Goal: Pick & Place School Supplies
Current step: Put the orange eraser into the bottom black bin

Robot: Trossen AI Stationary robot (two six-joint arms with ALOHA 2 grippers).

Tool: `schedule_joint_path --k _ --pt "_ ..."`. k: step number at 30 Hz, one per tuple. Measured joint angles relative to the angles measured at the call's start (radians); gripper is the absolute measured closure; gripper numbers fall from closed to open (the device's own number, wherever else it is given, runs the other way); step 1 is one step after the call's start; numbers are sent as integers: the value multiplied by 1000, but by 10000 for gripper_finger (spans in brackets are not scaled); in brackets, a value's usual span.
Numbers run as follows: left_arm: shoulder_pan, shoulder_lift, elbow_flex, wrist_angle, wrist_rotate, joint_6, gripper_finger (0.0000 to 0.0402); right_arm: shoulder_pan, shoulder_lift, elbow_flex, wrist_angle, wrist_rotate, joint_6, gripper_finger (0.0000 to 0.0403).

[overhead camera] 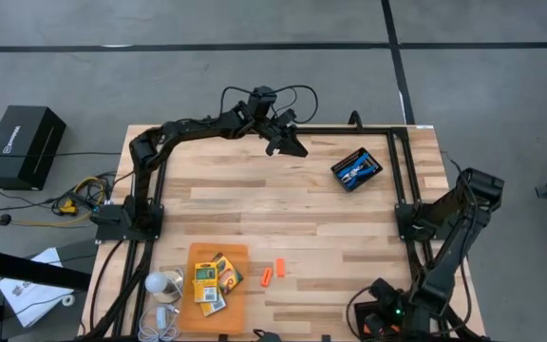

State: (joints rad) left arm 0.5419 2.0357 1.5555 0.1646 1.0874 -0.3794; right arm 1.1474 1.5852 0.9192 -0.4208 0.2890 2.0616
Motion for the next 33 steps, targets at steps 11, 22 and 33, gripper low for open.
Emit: schedule_joint_path --k 11,22,33 --pt "0 0 0 0 -3 -3 312 13 2 0 -58 2 -1 335" --pt "0 0 0 0 4 -32 312 12 1 0 -72 -5 -19 323" --pt "-172 -83 -24 -5 143 -156 312 -105 -3 -23 -73 -1 -176 322"
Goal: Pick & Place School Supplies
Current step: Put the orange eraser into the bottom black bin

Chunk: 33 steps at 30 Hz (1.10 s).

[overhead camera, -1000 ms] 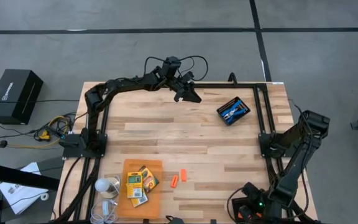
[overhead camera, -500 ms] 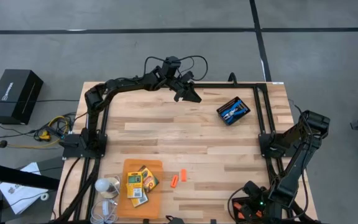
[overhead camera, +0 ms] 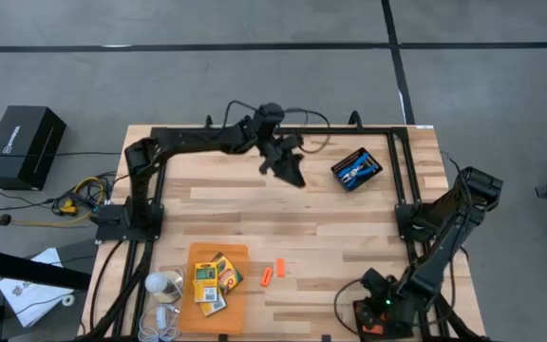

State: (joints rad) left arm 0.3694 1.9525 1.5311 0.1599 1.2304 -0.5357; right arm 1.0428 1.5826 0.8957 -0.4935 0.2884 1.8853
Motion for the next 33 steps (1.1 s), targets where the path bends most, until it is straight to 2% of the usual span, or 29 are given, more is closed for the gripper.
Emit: schedule_joint_path --k 8,13,18,22,26,29,33 --pt "-128 -148 -45 -5 -500 26 312 -171 0 -2 -37 33 -360 322" --pt "-189 -265 -129 -18 -714 24 312 -286 -15 -3 -61 44 -569 335" --pt "-217 -384 -222 -1 -890 21 312 -267 -47 -2 -52 20 -644 351" --pt "-217 -457 -292 -14 -955 -2 312 -199 -84 -2 -81 26 -583 362" --pt "-212 -513 -333 -5 -980 -9 312 -86 -104 -3 -56 62 -438 377" --pt "-211 -528 -336 -4 -999 1 312 -15 -153 -3 -36 214 -357 390" --pt "-211 -536 -336 12 -1019 5 312 -8 -274 -3 -94 422 -375 401"
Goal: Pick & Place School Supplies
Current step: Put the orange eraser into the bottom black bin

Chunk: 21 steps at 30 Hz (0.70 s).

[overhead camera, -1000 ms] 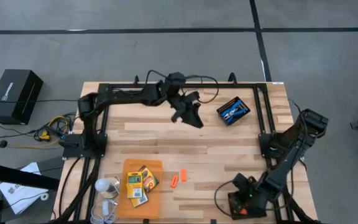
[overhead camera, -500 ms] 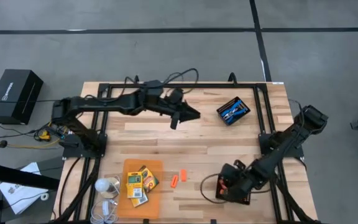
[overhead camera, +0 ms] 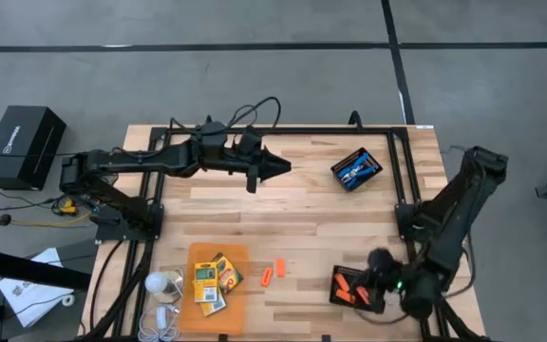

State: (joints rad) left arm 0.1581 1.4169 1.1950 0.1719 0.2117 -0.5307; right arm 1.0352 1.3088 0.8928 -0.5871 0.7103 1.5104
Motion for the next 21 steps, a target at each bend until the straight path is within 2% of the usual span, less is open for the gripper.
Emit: schedule_joint_path --k 4,8,12,16,21 --pt "0 2 0 11 -2 0 312 -67 -144 0 -61 119 -143 402" --pt "0 2 0 10 -2 1 312 -192 -237 1 -48 100 -349 403" --pt "0 2 0 8 -6 33 312 -353 -259 1 19 -45 -575 403" --pt "1 14 -1 -3 -58 58 312 -549 -224 1 164 -280 -789 403" --pt "26 12 0 -52 -96 59 312 -767 -135 1 378 -544 -966 403"
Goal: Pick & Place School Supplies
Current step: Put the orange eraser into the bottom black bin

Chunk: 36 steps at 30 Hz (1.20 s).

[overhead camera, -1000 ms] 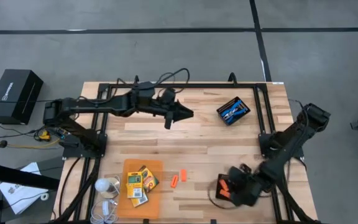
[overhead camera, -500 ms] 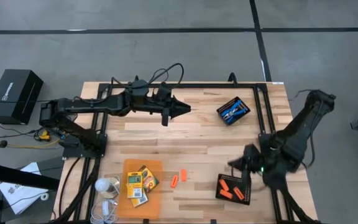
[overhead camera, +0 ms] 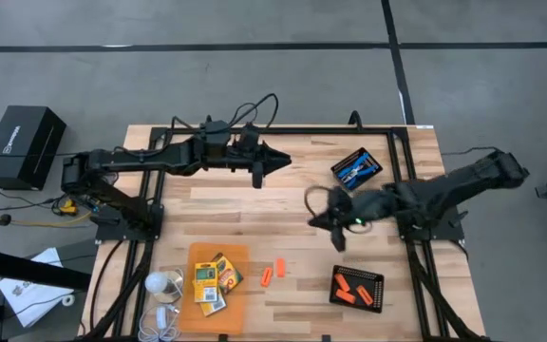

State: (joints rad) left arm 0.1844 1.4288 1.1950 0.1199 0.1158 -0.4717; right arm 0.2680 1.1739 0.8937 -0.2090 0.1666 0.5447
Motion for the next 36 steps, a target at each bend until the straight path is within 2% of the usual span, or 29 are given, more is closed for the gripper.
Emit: schedule_joint_path --k 6,10,13,18,22,29,36 --pt "-4 1 0 -135 -45 -3 312 -192 146 -8 163 -381 -40 403" --pt "-17 1 -4 -187 -109 -6 312 -203 257 -86 405 -585 34 403" --pt "-21 -4 -49 -186 -161 -46 312 -188 322 -151 618 -668 136 403" --pt "-11 -59 -217 -159 -299 -143 312 -176 386 -214 832 -694 251 403" --pt "29 -148 -410 13 -353 -229 312 -170 393 -204 865 -686 272 403" --pt "75 -366 -719 110 -338 -343 312 -141 402 -205 874 -619 345 403" --pt "52 -544 -885 146 -362 -374 312 -107 506 -201 889 -599 477 403"
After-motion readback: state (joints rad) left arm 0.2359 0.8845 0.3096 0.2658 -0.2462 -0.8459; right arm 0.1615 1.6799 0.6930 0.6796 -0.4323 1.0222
